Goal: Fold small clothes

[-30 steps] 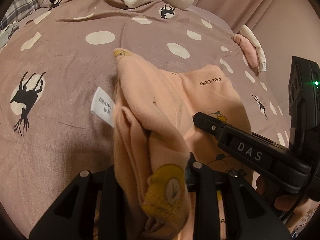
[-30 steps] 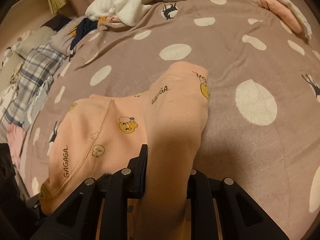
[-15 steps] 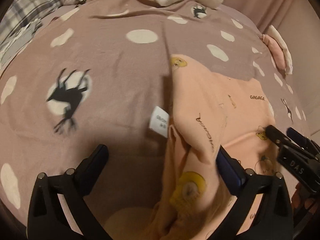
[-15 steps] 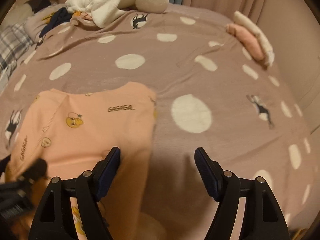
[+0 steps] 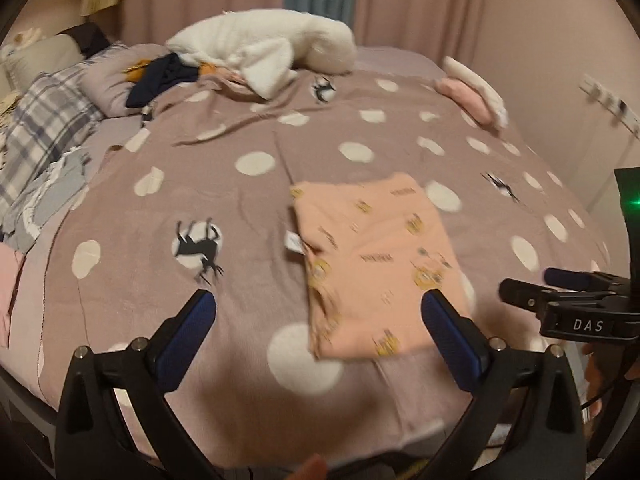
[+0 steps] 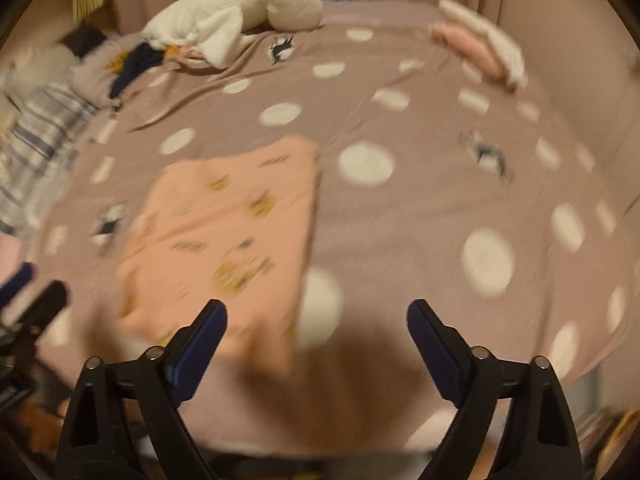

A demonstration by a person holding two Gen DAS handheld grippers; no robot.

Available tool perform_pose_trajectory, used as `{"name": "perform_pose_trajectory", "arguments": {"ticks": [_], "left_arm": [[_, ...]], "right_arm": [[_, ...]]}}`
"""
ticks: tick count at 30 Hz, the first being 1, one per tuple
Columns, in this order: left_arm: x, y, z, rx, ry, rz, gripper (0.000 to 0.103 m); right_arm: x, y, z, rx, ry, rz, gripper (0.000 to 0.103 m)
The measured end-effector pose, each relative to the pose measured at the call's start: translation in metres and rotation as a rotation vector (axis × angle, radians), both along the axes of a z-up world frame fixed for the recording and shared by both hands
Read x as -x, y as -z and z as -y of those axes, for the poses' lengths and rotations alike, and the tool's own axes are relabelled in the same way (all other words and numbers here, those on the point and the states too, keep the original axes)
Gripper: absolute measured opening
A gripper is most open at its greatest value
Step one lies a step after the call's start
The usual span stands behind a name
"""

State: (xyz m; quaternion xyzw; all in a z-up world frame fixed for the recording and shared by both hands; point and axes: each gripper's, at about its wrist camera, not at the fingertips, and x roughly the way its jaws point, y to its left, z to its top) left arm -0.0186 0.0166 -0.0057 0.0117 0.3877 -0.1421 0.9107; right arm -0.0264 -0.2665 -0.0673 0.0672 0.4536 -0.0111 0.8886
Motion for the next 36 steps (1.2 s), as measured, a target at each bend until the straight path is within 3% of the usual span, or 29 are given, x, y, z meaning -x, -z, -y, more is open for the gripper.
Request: {"name": "perform_pose_trajectory", "arguments": {"ticks": [4, 10, 16, 36], "left_arm": [[0.016, -0.006, 0.008, 0.019, 0.051, 0.001, 0.103], [0.021, -0.003, 0.013, 0.075, 0.101, -0.071, 0.103], [0.021, 0.001, 0.012, 0.031, 0.057, -0.065, 0.103], [0.014, 0.005, 0.003, 0.035, 0.035, -0.097, 0.103]], "right_arm": [[0.018, 0.004, -0.009, -0.075, -0.008, -0.030, 0.093], [0.023, -0.001, -0.026, -0.014, -0.045, -0.025, 0.093], [0.020, 0.004, -0.023, -0.021, -0.005, -0.047, 0.093], [0.016, 0.007, -0.037, 0.025, -0.029, -0.052, 0.093]]}}
